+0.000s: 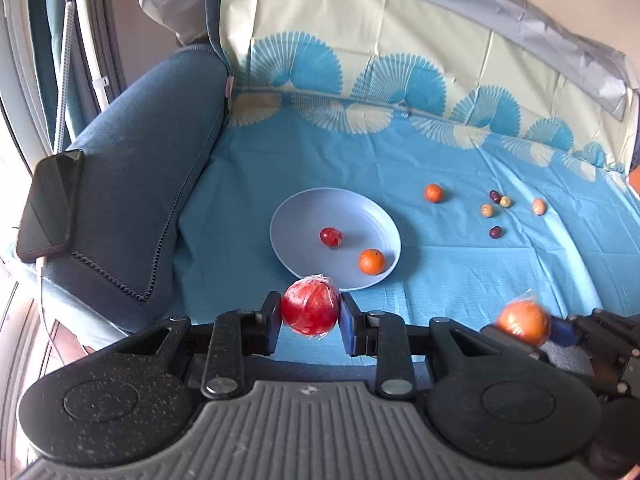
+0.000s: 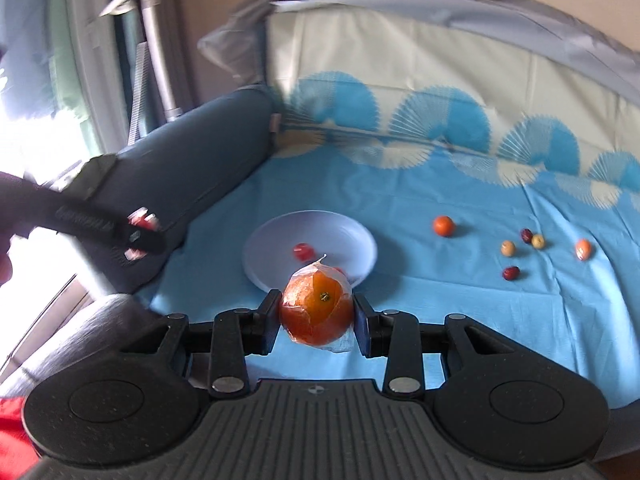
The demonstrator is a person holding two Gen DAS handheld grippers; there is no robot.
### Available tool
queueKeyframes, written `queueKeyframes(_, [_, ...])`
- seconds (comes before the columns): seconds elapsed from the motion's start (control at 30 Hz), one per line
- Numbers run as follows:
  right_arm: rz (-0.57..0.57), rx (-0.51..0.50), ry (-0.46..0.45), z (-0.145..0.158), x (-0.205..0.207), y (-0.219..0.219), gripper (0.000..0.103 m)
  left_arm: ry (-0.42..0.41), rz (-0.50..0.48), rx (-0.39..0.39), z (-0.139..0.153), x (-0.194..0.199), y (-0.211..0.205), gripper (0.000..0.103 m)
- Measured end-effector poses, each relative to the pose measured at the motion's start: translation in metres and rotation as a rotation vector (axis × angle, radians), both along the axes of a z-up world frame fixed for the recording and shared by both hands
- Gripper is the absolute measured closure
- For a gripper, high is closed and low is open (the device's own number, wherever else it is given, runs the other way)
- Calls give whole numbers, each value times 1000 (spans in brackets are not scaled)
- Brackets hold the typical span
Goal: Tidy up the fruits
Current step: 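Carry both fruits over the plate and open both tools to release them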
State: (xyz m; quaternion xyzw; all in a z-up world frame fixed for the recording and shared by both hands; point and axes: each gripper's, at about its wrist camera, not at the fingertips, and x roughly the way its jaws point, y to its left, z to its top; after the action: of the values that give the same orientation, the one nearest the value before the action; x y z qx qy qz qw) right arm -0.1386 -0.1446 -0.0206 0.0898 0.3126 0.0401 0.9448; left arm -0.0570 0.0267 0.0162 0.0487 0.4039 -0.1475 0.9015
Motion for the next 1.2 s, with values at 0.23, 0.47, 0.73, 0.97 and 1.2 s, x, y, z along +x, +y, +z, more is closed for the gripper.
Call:
queueKeyframes(0.23, [13,-48,-41,18,-28,28,64,-32,-32,-41,8,-29,8,70])
queueKeyframes(0.47, [15,-73,-68,27,-43,39,64,-64,-18,-73,14,-44,18,70])
queueKeyframes(0.73, [35,-94,-71,28,-44,46,64,-68,1,-91,15,-46,27,70])
queueKeyframes(0.97, [37,-97,-62,27,-41,45,64,-60,-3,-94,14,-42,27,70])
queueKeyframes(1.2, [42,-98,-44,24,-33,46,64,-43,2,-95,10,-34,26,70])
